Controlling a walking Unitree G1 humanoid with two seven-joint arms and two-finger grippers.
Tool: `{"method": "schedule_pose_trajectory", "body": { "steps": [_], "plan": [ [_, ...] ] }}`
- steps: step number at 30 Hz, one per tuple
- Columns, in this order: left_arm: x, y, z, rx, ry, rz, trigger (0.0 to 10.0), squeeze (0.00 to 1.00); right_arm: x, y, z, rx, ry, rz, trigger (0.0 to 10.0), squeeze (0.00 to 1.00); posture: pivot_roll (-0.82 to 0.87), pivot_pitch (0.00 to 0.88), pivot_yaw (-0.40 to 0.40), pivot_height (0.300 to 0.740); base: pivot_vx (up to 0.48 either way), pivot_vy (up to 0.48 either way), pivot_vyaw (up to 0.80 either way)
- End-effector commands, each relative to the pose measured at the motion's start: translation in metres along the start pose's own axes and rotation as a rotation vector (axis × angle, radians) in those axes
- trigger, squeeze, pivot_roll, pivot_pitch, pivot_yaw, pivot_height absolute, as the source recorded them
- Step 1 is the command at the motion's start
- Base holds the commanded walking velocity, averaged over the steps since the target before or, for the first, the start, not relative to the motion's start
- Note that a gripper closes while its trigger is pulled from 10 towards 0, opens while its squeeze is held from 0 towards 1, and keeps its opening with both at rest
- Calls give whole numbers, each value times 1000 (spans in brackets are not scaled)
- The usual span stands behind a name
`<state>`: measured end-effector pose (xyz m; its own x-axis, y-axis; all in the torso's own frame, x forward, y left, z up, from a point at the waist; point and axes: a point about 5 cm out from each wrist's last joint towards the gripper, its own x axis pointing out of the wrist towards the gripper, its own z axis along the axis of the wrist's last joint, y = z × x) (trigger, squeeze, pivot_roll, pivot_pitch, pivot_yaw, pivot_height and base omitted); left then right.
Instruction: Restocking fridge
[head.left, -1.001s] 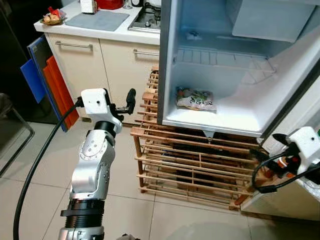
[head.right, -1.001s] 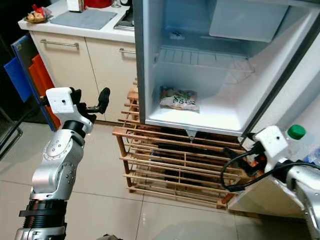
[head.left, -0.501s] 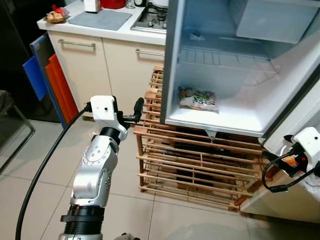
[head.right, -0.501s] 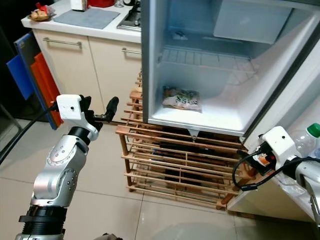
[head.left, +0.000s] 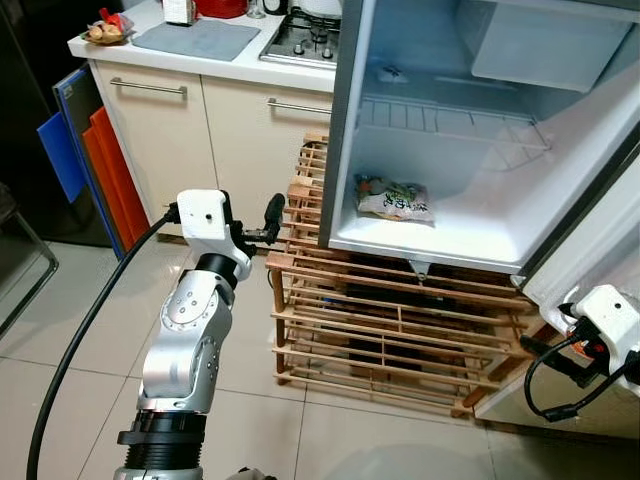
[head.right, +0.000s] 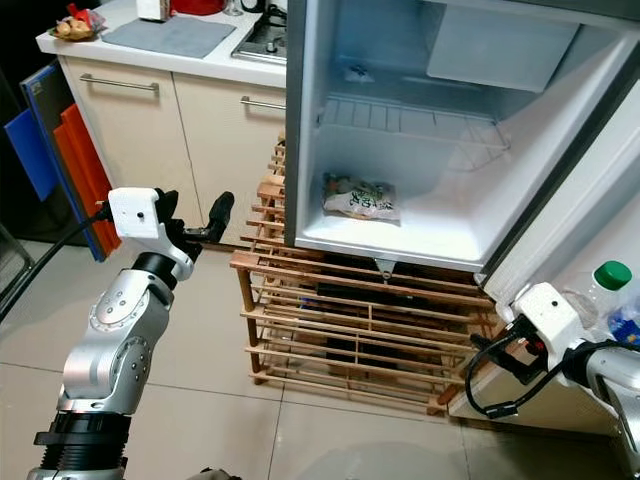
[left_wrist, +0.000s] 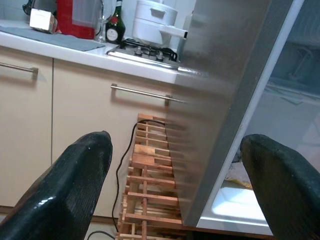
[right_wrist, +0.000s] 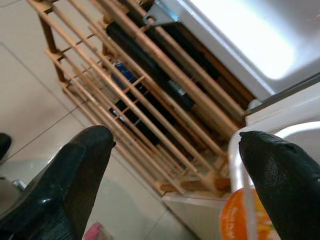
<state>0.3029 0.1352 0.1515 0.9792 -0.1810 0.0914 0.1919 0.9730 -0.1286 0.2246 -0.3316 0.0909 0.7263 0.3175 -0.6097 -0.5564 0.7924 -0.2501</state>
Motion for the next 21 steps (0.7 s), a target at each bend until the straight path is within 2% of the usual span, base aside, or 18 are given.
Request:
{"method": "schedule_pose_trajectory", "body": {
  "steps": [1,5,8,11,15,19,20,21],
  "plan": [
    [-2,-3,2,14,-4,-14,10000,0,0,3,7,-4,-23,23,10000,0,-157,0,-40,740,0,0,0],
    [-3,-3,2,15,-3,-12,10000,0,2,15,16,4,-59,98,10000,0,-158,0,-43,740,0,0,0],
    [-3,-4,1,13,-2,-12,10000,0,1,19,14,-1,-39,125,10000,0,-160,0,-46,740,0,0,0],
    [-3,-4,1,12,-1,-11,10000,0,-1,20,11,-3,-18,139,10000,0,-160,0,-48,740,0,0,0],
    [-4,-4,0,10,1,-8,10000,0,-5,21,-5,-1,62,159,10000,0,-157,0,-51,740,0,0,0],
    [-5,-4,0,12,1,-6,10000,0,-3,4,-6,-19,66,29,10000,0,-153,0,-50,740,0,0,0],
    [-5,-4,1,14,0,-5,10000,0,-3,-8,-8,-87,96,-64,10000,0,-152,0,-49,740,0,0,0],
    [-5,-3,1,14,1,-5,10000,0,-3,-13,-9,-99,103,-98,10000,0,-152,0,-49,740,0,0,0]
  ]
}}
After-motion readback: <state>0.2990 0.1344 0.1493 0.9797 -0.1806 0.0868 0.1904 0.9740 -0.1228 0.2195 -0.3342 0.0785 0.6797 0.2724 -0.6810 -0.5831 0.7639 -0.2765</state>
